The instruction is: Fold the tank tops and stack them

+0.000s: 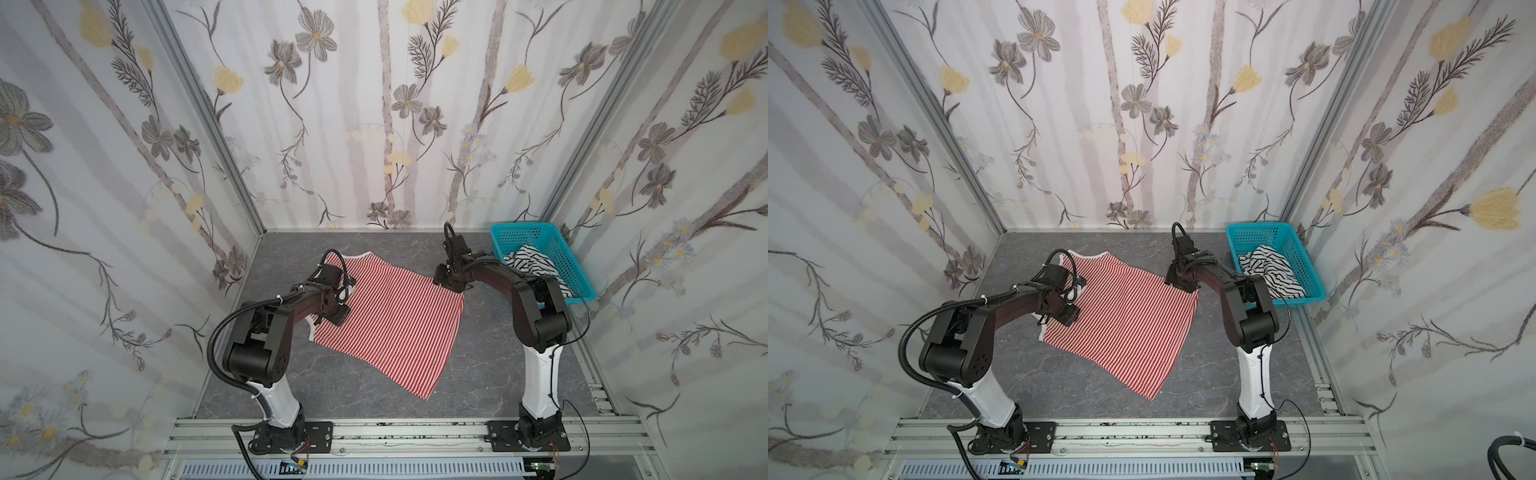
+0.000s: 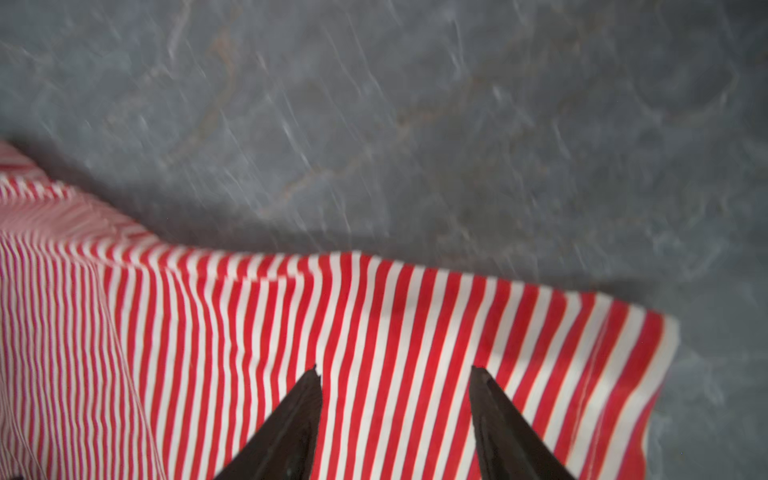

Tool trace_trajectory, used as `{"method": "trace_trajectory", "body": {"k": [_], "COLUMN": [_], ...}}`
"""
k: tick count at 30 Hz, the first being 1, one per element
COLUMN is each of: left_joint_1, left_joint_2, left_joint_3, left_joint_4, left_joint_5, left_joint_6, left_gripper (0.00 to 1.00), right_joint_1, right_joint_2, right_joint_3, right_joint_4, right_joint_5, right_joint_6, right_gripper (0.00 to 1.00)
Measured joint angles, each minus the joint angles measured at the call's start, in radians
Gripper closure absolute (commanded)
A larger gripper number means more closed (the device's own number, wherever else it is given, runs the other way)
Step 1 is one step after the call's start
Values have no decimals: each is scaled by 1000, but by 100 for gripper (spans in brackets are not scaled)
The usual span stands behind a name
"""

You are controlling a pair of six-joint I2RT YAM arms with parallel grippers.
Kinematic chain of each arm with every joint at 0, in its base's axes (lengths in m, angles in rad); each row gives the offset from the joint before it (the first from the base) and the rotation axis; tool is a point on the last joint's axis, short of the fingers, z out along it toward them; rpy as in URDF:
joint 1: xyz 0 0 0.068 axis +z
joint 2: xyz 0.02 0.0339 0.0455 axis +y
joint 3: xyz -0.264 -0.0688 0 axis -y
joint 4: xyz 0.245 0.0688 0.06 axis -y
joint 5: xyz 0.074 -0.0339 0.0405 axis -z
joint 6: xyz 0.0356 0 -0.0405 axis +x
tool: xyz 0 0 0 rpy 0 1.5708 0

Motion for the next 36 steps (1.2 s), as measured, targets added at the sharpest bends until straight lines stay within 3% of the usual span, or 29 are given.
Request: {"method": "trace_trajectory", "body": {"k": [5, 10, 18, 24, 29, 36], "left_joint_1": [-17, 17, 38, 44, 53, 87], "left_joint_2": [-137, -127, 224, 420, 466, 406], "left_joint_3": [-72, 41, 407, 599, 617, 497], "left_joint_4": [-49, -52, 23, 46, 45, 93], "left_joint_5": [13, 31, 39, -2, -17, -14], "left_joint_6": [30, 21, -40, -60, -65, -83], "left_gripper": [37, 38, 39, 39, 39, 39], "right_joint_1": [-5, 48, 253, 297, 288, 184], "right_joint_2": [15, -182, -417, -447, -411, -340], "right_joint_3": [132, -75, -494, -655, -668, -611], "right_joint_4": [-57, -32, 79, 171, 217, 271], "right_joint_5": [4, 18, 8, -3, -5, -35], "right_joint_6": [-30, -39, 21, 90, 111, 89], "right_gripper": [41, 41, 41, 41, 41, 41]}}
